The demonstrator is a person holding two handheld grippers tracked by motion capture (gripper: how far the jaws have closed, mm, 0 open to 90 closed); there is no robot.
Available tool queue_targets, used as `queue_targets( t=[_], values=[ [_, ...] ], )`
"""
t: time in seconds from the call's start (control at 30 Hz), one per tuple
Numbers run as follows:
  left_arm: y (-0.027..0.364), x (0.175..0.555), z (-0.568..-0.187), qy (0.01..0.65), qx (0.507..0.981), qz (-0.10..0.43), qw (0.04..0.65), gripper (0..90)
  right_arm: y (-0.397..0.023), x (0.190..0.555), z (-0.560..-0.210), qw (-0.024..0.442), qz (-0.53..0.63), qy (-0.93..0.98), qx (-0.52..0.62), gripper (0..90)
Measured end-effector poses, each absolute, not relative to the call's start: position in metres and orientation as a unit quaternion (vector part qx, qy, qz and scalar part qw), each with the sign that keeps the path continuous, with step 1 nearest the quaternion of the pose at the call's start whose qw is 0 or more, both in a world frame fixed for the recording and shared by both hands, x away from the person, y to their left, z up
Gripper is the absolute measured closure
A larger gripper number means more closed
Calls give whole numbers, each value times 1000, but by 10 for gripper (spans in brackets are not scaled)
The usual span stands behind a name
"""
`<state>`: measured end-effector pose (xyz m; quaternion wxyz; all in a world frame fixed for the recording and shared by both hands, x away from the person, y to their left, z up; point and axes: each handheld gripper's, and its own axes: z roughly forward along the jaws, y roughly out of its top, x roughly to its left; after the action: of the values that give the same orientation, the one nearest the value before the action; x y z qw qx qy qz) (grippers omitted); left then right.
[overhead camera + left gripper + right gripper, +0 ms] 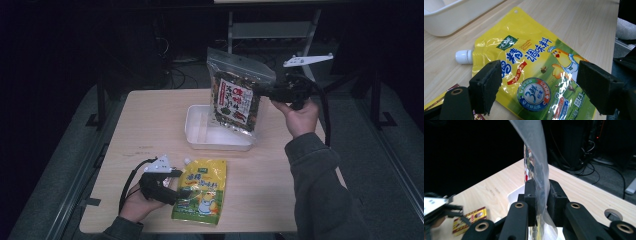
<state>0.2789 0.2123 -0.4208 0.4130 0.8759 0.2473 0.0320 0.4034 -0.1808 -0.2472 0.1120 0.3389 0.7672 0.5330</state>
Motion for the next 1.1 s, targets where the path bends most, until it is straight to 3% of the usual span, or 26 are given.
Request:
queue_targets(
  t=[0.43,1.1],
  values=[
    [219,279,-420,252,873,34,417,199,-161,424,-264,156,522,749,377,788],
    [224,280,-421,264,868,35,419,199,-163,437,-294,153,515,746,392,787]
  ],
)
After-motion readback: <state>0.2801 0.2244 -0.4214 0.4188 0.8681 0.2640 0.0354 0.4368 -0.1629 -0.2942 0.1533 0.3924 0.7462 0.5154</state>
